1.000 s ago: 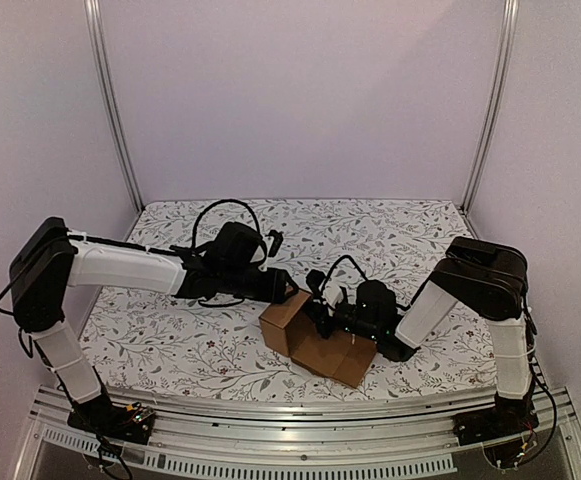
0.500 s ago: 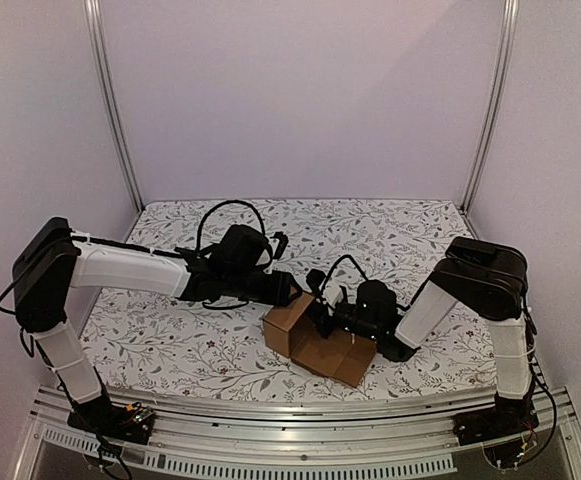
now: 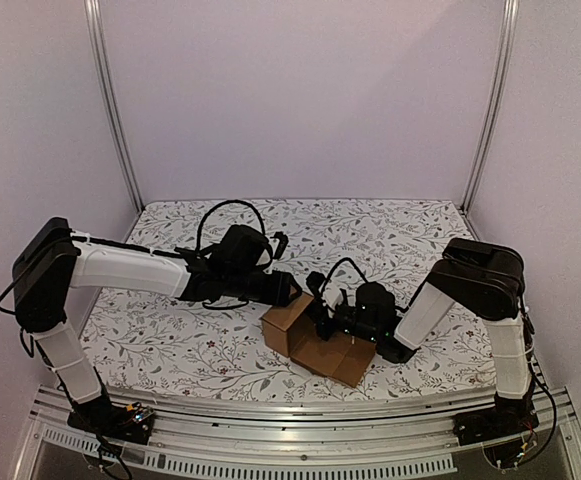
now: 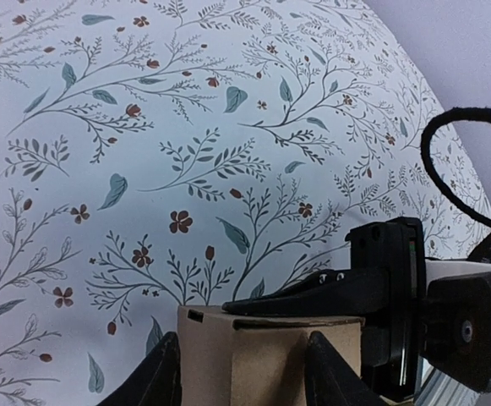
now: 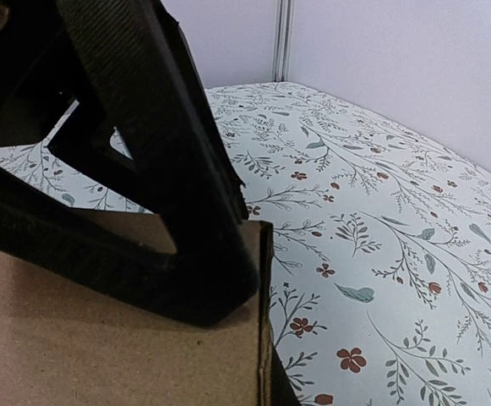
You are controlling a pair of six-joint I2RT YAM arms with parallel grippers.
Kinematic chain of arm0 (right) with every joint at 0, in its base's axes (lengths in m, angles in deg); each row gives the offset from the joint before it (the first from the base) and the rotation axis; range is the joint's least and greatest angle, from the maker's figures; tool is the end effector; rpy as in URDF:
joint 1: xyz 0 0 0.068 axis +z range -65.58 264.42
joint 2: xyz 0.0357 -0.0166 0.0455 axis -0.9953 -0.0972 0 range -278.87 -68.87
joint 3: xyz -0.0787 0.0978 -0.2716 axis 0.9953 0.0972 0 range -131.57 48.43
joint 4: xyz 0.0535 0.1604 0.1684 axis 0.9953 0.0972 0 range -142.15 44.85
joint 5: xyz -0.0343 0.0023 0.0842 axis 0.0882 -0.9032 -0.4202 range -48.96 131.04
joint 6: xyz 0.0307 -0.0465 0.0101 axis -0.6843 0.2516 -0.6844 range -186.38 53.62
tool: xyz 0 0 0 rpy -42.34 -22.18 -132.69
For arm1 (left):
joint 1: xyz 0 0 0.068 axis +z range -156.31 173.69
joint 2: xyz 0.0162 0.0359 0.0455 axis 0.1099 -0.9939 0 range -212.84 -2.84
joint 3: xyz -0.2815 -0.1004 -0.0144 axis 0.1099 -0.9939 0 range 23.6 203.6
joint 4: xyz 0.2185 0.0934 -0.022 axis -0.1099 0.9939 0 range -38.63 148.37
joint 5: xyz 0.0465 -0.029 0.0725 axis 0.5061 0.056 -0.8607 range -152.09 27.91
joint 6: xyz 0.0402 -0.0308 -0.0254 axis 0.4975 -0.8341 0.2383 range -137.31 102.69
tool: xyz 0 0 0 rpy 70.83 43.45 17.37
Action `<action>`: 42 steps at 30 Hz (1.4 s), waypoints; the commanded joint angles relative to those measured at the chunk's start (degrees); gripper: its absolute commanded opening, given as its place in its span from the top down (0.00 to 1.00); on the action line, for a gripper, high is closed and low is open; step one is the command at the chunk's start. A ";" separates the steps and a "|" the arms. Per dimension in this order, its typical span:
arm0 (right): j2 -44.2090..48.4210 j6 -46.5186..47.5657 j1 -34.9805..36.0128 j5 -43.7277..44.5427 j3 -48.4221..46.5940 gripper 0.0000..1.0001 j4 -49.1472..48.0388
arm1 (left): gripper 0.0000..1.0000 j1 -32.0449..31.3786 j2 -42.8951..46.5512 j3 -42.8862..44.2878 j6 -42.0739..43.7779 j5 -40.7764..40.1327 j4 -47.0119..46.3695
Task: Fold the paper box
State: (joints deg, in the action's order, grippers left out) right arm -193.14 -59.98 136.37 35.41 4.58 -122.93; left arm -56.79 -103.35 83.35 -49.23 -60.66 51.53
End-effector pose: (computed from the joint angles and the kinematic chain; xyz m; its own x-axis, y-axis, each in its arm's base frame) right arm 0.2383 0.3109 0.1277 -0.0086 -0.1909 -0.9816 -0.8495 0.5192 -0.0935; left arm 0.2316 -0.2824 0.2269 -0.7678 0.1003 -0.6328 0.4444 0.7948 -0.4133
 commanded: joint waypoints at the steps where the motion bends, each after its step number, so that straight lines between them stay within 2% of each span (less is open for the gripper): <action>1: -1.25 0.19 -0.24 0.30 -0.32 1.00 0.57 | 0.52 -0.41 -0.48 -0.75 0.28 -0.86 5.12; 9: 0.93 0.21 -0.12 -0.29 0.64 1.00 0.28 | 0.40 1.57 4.74 -3.26 -0.86 -0.26 4.63; 18: 5.03 -2.18 -0.12 -2.07 1.79 1.00 1.45 | 0.36 5.85 12.30 -8.17 -3.38 5.71 1.16; 22: 9.32 -4.03 -0.12 -3.25 1.91 1.00 5.59 | 0.45 8.26 14.04 -10.95 -4.52 8.86 -1.79; 24: 11.60 -5.60 -0.11 -3.87 1.47 1.00 8.50 | 0.57 8.93 13.54 -11.30 -4.79 10.69 -2.19; 26: 14.03 -7.29 -0.11 -4.60 0.68 1.00 11.69 | 0.63 9.08 12.69 -11.64 -5.21 12.21 -3.06; 31: 18.12 -8.49 1.00 -4.77 -0.87 1.00 17.33 | 0.69 9.17 11.63 -12.81 -6.80 15.48 -7.22; 39: 19.83 -9.01 2.37 -5.62 -2.55 1.00 21.32 | 0.71 9.08 12.11 -13.28 -7.61 17.06 -10.15; 42: 20.09 -9.60 2.47 -5.45 -3.36 1.00 23.28 | 0.78 9.08 12.17 -13.60 -7.88 17.65 -11.24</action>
State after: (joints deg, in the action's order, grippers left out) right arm -175.09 -68.33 138.42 30.56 3.13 -103.85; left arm -48.22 -91.38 70.82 -56.71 -44.57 42.83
